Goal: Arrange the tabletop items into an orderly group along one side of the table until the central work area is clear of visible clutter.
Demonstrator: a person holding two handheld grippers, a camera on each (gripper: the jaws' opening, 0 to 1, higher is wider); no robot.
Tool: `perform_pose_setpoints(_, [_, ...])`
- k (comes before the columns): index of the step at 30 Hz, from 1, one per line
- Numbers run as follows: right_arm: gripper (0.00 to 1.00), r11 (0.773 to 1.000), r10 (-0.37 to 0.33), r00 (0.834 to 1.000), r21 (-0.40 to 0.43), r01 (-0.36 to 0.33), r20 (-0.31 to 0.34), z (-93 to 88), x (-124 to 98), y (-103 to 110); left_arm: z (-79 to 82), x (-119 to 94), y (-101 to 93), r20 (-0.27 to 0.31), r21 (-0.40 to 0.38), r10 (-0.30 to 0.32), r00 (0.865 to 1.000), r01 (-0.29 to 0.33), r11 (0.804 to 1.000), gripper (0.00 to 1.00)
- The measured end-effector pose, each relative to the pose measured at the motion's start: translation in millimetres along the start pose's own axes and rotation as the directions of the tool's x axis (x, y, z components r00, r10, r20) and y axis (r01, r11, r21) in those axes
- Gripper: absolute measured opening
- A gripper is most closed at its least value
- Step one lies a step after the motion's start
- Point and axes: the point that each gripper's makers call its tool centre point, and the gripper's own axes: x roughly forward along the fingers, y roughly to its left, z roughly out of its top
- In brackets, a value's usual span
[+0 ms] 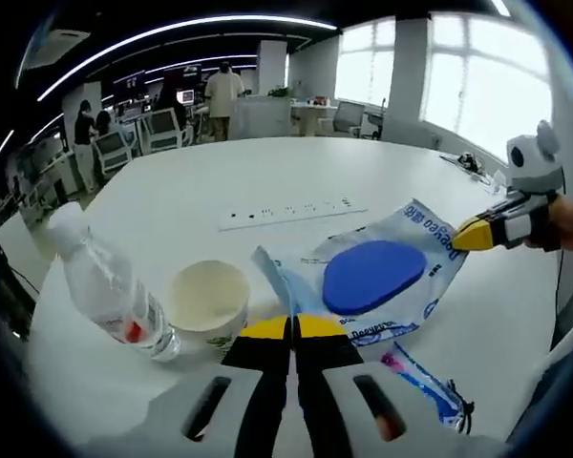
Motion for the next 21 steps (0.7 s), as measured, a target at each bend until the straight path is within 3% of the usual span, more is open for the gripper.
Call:
perform_pose_setpoints(4, [0.0, 0.999, -0.008, 1.0, -0.034, 0.007, -0.029, -12.2, 14, -5, -11.8, 17, 8.3, -0.017, 0.018, 0.023, 1.0, -0.022, 1.0, 0.0])
perform_pose_setpoints(11, [0.0, 1.0, 0.002, 0.996, -0.015, -0.003, -0.086, -33.8, 34, -9, -31.7, 31, 24.7, -0.059, 0.036, 0.045, 0.997, -0.043, 0.998, 0.0])
perform_pose_setpoints(13, [0.0, 0.999, 0.021, 0.995, 0.033, -0.018, -0.096, -38.7, 37, -9, -34.2, 30, 25.9, -0.068, 0.011, 0.053, 0.996, -0.053, 0.999, 0.0])
perform_pose_setpoints(18, [0.0, 0.999, 0.006, 0.992, 0.032, -0.002, -0.129, -54.6, 40, -15, -44.6, 35, 21.8, -0.087, 0.019, 0.045, 0.995, -0.044, 0.999, 0.0])
perform_pose_setpoints(21, [0.0, 0.996, 0.02, 0.99, 0.092, -0.008, -0.138, -62.6, 41, -17, -52.2, 38, 24.6, -0.09, 0.005, 0.049, 0.995, -0.049, 0.999, 0.0])
